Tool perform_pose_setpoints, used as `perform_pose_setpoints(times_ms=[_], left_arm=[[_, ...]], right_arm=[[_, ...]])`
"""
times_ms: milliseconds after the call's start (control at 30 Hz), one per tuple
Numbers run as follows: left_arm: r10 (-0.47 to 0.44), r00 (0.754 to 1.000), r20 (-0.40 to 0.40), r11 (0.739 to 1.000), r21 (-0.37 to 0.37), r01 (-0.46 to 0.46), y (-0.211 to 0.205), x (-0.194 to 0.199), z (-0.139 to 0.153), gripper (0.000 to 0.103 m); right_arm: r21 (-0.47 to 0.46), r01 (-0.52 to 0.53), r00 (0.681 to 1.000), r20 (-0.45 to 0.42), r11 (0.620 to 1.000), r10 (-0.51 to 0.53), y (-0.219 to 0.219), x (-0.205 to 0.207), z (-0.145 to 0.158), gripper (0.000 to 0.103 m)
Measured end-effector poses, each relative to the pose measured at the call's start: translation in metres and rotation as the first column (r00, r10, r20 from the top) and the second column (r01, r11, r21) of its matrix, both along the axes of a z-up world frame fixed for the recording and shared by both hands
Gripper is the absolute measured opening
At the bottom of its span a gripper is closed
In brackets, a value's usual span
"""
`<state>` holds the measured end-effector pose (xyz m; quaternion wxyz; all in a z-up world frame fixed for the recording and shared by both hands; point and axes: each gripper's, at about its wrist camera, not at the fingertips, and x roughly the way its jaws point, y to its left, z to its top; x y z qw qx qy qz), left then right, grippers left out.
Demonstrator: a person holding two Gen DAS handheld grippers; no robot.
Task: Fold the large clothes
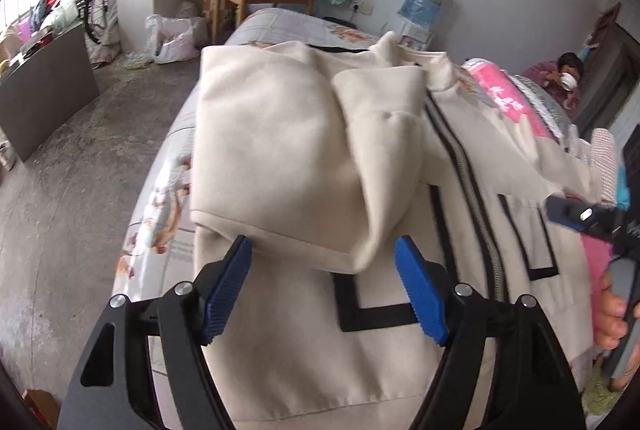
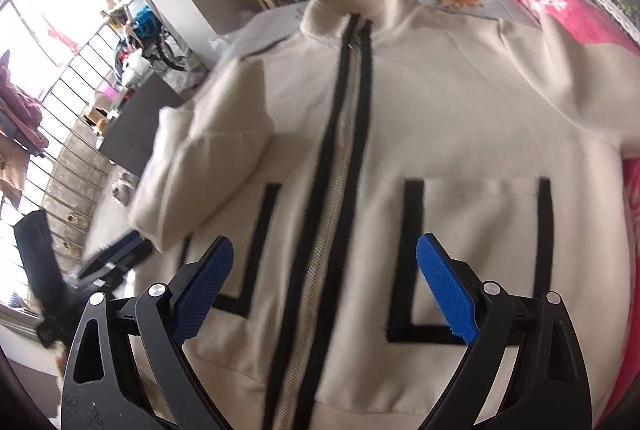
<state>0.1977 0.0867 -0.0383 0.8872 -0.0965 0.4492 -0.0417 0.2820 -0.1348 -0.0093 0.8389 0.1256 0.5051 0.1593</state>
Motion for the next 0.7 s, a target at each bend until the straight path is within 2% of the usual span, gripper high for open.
perform_pose_setpoints(times_ms=[100, 200, 400, 433, 500, 567, 633, 700], left_arm=[[0.074, 0.996, -0.042, 0.995, 0.066, -0.071, 0.010, 0.009, -0.014, 0.072], [0.106, 0.994, -0.041, 0.992, 0.069, -0.103, 0.012, 0.011, -0.019, 0.072], [0.122, 0.992, -0.041, 0.988, 0.100, -0.118, 0.012, 0.016, -0.022, 0.072], [0.120, 0.992, -0.040, 0.988, 0.100, -0.116, 0.012, 0.017, -0.022, 0.072], [0.110, 0.993, -0.032, 0.990, 0.087, -0.107, 0.013, 0.015, -0.020, 0.072], [0.092, 0.996, -0.011, 0.994, 0.052, -0.091, 0.017, 0.011, -0.016, 0.072], [0.080, 0.996, 0.034, 0.997, -0.002, -0.080, 0.022, 0.005, -0.007, 0.072], [0.061, 0.994, 0.086, 0.997, -0.043, -0.058, 0.024, -0.001, 0.004, 0.072]], right_arm=[[0.073, -0.056, 0.998, -0.008, 0.996, 0.056, 0.021, 0.044, 0.016, 0.089], [0.140, -0.060, 0.992, -0.106, 0.988, 0.075, 0.041, 0.101, 0.008, 0.089], [0.129, 0.002, 0.969, -0.245, 0.992, 0.030, 0.076, 0.193, -0.025, 0.084], [0.133, 0.009, 0.963, -0.269, 0.991, 0.027, 0.080, 0.202, -0.032, 0.080], [0.146, 0.013, 0.945, -0.326, 0.989, 0.036, 0.087, 0.215, -0.047, 0.062], [0.204, -0.013, 0.914, -0.394, 0.979, 0.094, 0.093, 0.217, -0.059, 0.021], [0.306, -0.058, 0.901, -0.393, 0.950, 0.182, 0.093, 0.204, -0.054, 0.015], [0.353, -0.154, 0.902, -0.331, 0.923, 0.277, 0.089, 0.184, -0.037, 0.014]])
